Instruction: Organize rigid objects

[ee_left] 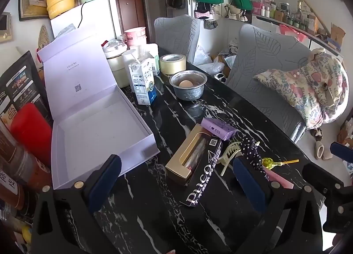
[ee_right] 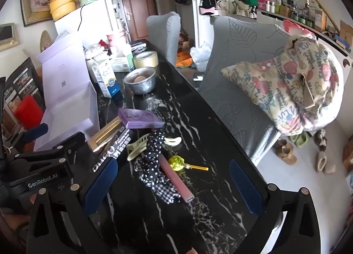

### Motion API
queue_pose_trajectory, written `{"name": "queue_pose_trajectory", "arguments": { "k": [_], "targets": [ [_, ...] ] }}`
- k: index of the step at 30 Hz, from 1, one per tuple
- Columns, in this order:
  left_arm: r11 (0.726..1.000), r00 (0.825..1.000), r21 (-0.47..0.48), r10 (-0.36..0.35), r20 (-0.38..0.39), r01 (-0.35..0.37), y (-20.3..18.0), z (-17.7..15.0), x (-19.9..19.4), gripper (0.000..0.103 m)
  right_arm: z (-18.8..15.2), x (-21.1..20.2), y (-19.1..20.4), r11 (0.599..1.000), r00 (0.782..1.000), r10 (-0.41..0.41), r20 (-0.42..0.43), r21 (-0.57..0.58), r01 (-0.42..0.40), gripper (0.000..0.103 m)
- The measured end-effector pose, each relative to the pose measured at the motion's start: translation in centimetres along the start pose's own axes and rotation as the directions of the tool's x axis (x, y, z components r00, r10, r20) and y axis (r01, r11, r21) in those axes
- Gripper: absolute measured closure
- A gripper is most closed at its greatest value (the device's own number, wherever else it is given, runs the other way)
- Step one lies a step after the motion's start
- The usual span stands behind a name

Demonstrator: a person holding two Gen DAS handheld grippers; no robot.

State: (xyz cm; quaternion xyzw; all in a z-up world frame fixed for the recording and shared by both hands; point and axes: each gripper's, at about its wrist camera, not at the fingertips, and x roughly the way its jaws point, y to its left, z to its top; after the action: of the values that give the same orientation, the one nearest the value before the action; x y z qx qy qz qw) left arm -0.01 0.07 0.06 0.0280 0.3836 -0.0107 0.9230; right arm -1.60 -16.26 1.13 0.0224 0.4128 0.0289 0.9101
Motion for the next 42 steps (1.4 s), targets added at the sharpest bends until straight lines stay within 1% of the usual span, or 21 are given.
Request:
{"name": "queue_pose_trajectory", "arguments": {
  "k": [6, 7, 9, 10, 11, 12, 16, 26, 31, 42],
  "targets": [
    [1.0, 1.0, 0.015, 0.02, 0.012, -0.021, 0.1, 0.3, -0.2, 0.0, 0.4, 0.2, 0.6, 1.0, 1.0, 0.002, 0.002, -0.001, -0.002, 0.0],
    [1.0, 1.0, 0.015, 0.021, 0.012, -0.021, 0.2, 0.4, -0.2, 0.0, 0.1, -0.1, -0.3, 1.0, 1.0, -0.002, 0.004, 0.001, 0.002, 0.0],
    [1.0, 1.0, 0.018, 0.021, 0.012, -0.021, 0.2, 0.5, -0.1, 0.0, 0.0, -0.4, -0.5, 1.0, 1.0, -0.001, 0.007, -0.001, 0.001, 0.0],
    [1.0, 1.0, 0.025, -0.002, 0.014, 0.002, -0.2, 0.1, -0.8, 0.0, -0.3, -0.7, -0.9, 1.0, 1.0, 0.001, 0.009, -0.002, -0.001, 0.0],
    [1.0, 1.0, 0.027, -0.005, 0.013, 0.005, -0.2, 0.0, -0.8, 0.0, -0.1, -0.7, -0.8, 1.0, 1.0, 0.0, 0.005, -0.003, 0.0, 0.0],
    [1.0, 1.0, 0.03, -0.007, 0.012, 0.007, -0.2, 0.0, -0.9, 0.0, 0.4, -0.2, -0.1, 1.0, 1.0, -0.018, -0.004, 0.002, 0.018, 0.0],
    [0.999, 1.0, 0.035, -0.022, 0.01, 0.022, -0.2, 0.0, -0.9, 0.0, 0.3, -0.4, 0.0, 1.0, 1.0, -0.014, -0.002, 0.003, 0.014, 0.0],
    [0.998, 0.999, 0.045, -0.032, 0.005, 0.032, -0.3, -0.2, -1.0, 0.0, 0.2, -0.7, -0.2, 1.0, 1.0, -0.015, 0.002, 0.014, 0.015, 0.0],
    [0.998, 0.999, 0.036, -0.046, -0.002, 0.046, -0.1, -0.3, -0.9, 0.0, 0.0, -0.9, -0.3, 0.999, 1.0, -0.027, 0.004, 0.019, 0.027, 0.0],
    [0.998, 0.999, 0.038, -0.046, -0.012, 0.046, -0.2, -0.4, -0.8, 0.0, -0.2, -0.8, -0.5, 0.999, 0.999, -0.035, -0.001, 0.033, 0.035, 0.0]
  ]
}}
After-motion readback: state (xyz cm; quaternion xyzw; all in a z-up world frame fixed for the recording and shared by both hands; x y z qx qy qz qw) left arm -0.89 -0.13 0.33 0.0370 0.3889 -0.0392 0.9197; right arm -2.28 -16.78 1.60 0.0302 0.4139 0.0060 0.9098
